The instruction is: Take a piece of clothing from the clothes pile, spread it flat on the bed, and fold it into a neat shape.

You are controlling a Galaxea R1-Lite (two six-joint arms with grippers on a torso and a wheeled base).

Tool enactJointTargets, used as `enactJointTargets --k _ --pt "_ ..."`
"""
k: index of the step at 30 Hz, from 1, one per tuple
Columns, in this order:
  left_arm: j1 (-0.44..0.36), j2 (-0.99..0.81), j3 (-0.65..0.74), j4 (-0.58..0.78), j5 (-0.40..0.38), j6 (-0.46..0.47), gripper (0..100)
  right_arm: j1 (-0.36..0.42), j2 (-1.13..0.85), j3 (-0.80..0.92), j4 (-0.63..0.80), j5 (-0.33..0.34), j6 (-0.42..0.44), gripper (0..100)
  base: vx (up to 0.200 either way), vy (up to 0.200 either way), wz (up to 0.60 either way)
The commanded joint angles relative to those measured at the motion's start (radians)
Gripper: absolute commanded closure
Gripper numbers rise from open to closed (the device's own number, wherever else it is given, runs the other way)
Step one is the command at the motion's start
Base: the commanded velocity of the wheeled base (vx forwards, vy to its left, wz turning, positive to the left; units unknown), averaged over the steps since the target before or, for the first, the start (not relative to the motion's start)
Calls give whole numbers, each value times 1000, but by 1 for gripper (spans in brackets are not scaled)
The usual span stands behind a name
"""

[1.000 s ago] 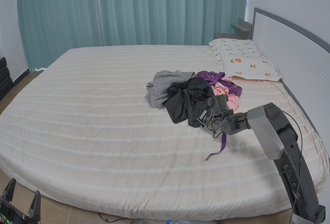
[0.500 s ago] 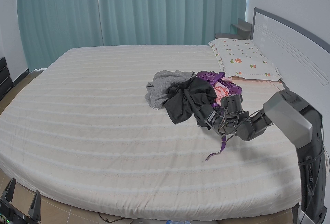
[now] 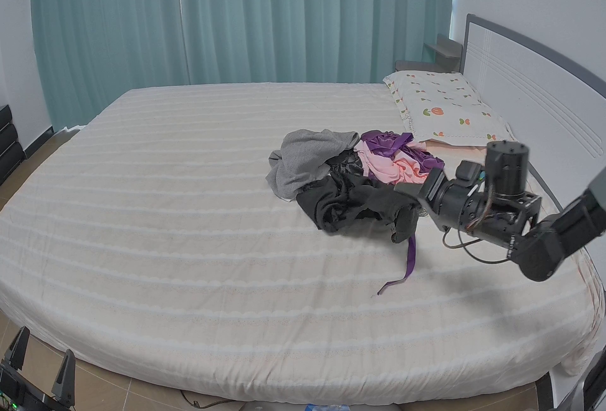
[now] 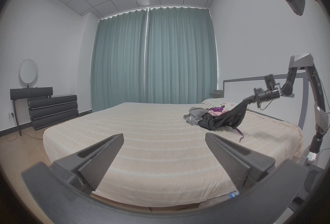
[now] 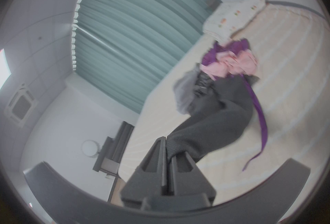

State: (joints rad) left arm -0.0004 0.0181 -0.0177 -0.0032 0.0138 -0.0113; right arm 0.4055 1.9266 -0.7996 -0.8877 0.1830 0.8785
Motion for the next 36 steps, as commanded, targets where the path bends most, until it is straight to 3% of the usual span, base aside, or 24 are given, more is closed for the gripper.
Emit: enactJointTargets --k 1,6,8,10,11,13,20,21,24,29,33,36 --pt "-1 -18 18 -1 -5 1 0 56 -308 89 -66 24 -49 100 0 0 0" --pt "0 -18 18 -12 -6 -3 0 91 -411 -23 -48 33 -79 100 0 0 0" --pt "-6 16 -90 -60 -12 -42 0 101 -423 -61 -30 39 -82 100 0 0 0" --pt "-23 146 -248 -89 -32 -142 0 102 -429 -101 4 46 -85 100 0 0 0" --pt "-24 163 -255 -87 -37 -145 0 102 -429 -107 9 46 -85 100 0 0 0" --pt "-32 275 -280 -84 -112 -84 0 108 -432 -139 22 53 -85 100 0 0 0" --pt "-56 658 -285 -92 -270 -67 0 139 -396 -130 21 67 -87 100 0 0 0" --pt "-89 784 -285 -127 -299 -59 0 154 -391 -118 24 67 -89 100 0 0 0" --pt "-168 982 -285 -221 -299 -67 0 162 -377 -109 24 66 -89 100 0 0 0" --pt "-271 1359 -292 -512 -267 -98 0 157 -353 -115 26 62 -87 100 0 0 0" --pt "-403 1585 -357 -704 -167 -266 0 156 -350 -110 24 67 -87 100 0 0 0" --pt "-500 1708 -441 -765 -84 -377 0 151 -340 -110 24 62 -85 100 0 0 0"
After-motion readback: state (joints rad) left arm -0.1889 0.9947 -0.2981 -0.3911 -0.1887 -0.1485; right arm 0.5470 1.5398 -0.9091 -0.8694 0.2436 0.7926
